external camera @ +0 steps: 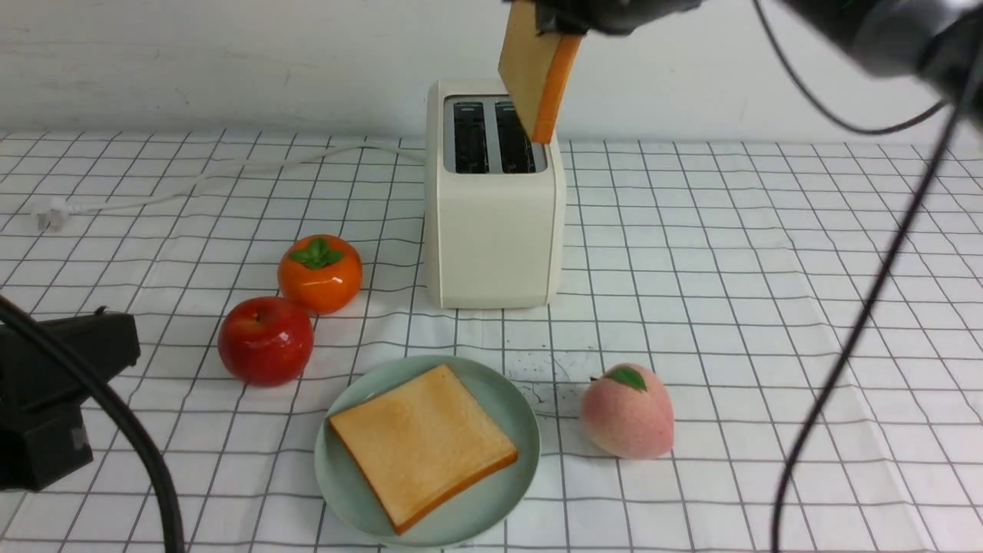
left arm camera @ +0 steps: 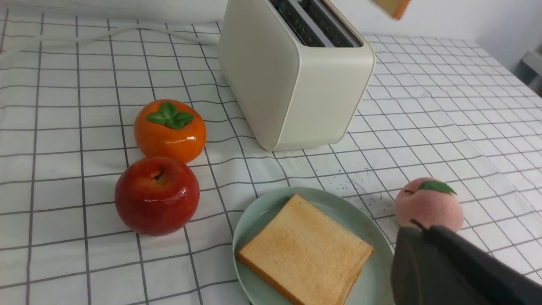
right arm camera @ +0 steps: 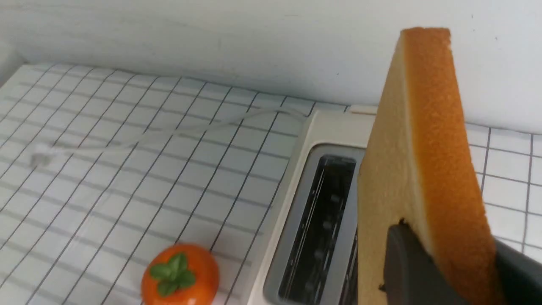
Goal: Take toasted bread from bread machine on white checkered table place on plate.
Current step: 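Grasp the toast slice in the toaster and pull it up out of the slot with the right gripper, then place the held slice of bread on top of the slice on the plate with the right gripper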
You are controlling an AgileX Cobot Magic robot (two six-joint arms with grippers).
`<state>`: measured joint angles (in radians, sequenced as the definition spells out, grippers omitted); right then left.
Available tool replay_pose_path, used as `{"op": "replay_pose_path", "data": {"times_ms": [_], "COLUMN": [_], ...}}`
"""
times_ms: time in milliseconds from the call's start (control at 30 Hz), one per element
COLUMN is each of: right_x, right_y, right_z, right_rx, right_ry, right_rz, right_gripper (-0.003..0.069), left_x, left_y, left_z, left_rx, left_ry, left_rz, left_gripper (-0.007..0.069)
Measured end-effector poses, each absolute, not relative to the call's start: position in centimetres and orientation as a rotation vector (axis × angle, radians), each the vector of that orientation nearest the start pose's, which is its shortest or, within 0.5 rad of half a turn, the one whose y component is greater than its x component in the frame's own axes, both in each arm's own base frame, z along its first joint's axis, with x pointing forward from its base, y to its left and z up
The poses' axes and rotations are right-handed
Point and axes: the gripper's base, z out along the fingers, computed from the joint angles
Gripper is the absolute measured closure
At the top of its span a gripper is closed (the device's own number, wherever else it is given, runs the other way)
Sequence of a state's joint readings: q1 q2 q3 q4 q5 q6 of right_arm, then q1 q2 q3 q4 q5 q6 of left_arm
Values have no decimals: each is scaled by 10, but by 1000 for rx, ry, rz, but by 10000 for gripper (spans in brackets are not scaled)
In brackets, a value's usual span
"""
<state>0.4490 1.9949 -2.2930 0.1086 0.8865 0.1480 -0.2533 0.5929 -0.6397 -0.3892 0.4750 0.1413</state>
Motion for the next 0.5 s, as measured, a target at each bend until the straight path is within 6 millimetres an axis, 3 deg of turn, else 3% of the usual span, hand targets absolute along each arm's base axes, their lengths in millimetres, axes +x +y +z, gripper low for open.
{"op": "replay_pose_path", "data": {"times_ms": [33, 67, 167, 267, 333, 500], "right_x": [403, 382, 343, 320, 310, 284], "right_y": [203, 197, 187, 179, 175, 175], "right_z": [437, 455, 476, 489, 489, 444], "right_rx": [-312, -399, -588, -664, -676, -723], "right_ry": [2102, 2116, 2179, 2174, 2186, 2367], "right_rz": [489, 485, 494, 505, 513, 669], "right_gripper": [540, 540, 540, 540, 540, 540], "left_x": [110, 110, 108, 106, 104, 98], "left_y": [-45, -46, -48, -51, -53, -56], "left_z": [341, 340, 338, 337, 337, 334], "left_rx": [166, 189, 243, 301, 335, 427], "left_ry": [1899, 1904, 1916, 1928, 1933, 1958], "left_rz": [-480, -476, -480, -492, -503, -516], "left_gripper": [638, 638, 638, 638, 638, 638]}}
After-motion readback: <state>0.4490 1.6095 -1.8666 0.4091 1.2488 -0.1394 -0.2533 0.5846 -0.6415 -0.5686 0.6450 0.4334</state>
